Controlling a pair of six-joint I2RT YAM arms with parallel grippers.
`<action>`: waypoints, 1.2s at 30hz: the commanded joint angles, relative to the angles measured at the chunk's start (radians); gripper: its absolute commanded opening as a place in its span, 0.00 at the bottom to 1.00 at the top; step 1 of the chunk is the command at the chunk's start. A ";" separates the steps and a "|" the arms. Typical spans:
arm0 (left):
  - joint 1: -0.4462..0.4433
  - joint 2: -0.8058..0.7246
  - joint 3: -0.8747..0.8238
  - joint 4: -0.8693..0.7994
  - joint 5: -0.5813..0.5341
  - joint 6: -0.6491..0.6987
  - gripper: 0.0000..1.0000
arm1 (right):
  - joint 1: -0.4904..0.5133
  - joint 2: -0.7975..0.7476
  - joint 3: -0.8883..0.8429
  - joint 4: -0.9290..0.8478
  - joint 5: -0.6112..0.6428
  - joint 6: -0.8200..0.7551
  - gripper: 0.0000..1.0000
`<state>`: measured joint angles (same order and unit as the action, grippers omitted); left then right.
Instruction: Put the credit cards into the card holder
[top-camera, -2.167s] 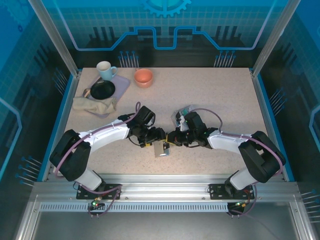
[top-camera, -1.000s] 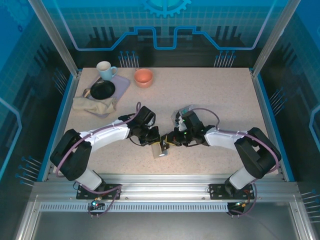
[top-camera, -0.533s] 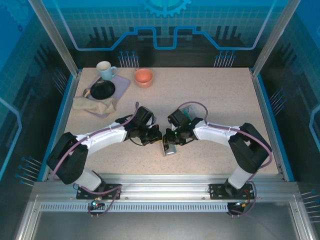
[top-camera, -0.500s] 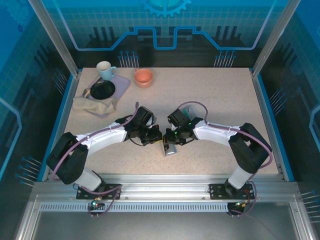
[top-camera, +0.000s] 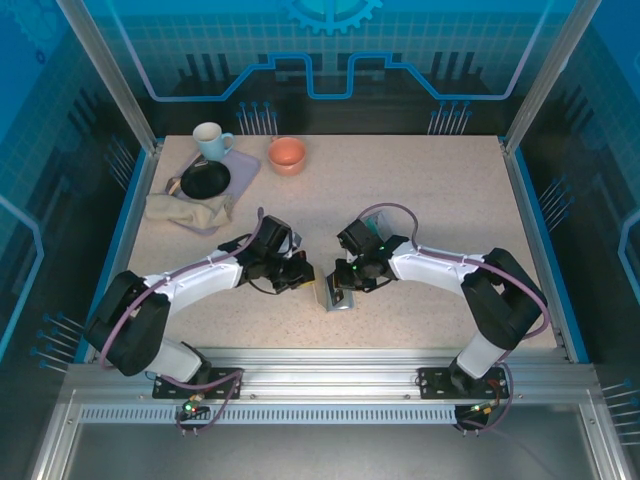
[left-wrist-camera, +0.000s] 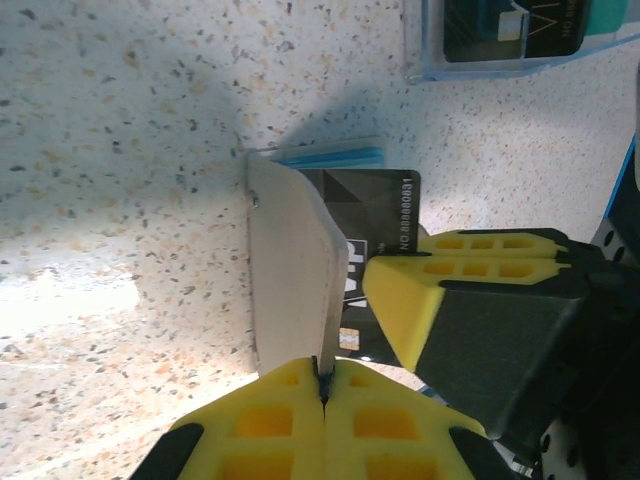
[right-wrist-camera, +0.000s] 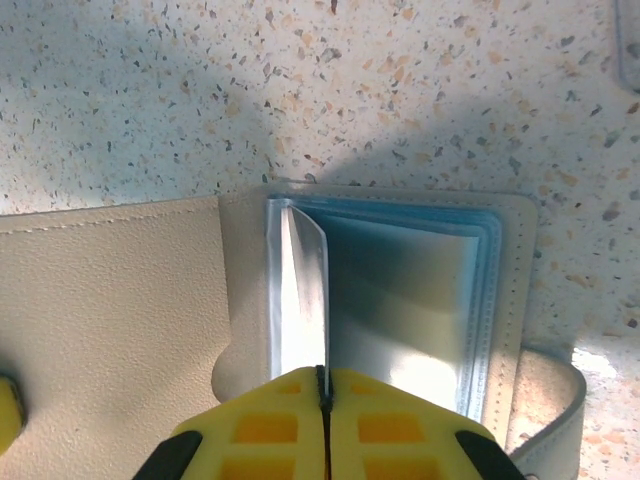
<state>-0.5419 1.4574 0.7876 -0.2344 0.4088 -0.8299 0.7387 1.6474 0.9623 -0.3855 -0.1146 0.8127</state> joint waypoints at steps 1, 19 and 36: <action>0.012 -0.001 -0.021 -0.006 0.012 0.043 0.00 | -0.007 0.003 -0.025 -0.074 0.026 -0.013 0.06; 0.023 0.016 -0.033 -0.095 -0.031 0.141 0.00 | -0.010 0.002 -0.023 -0.072 0.038 -0.005 0.06; 0.022 0.078 -0.046 -0.085 -0.076 0.187 0.00 | -0.048 -0.100 -0.033 -0.073 0.048 0.008 0.06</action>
<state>-0.5198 1.5162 0.7433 -0.2646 0.3725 -0.6937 0.7105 1.5867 0.9497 -0.4133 -0.0998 0.8108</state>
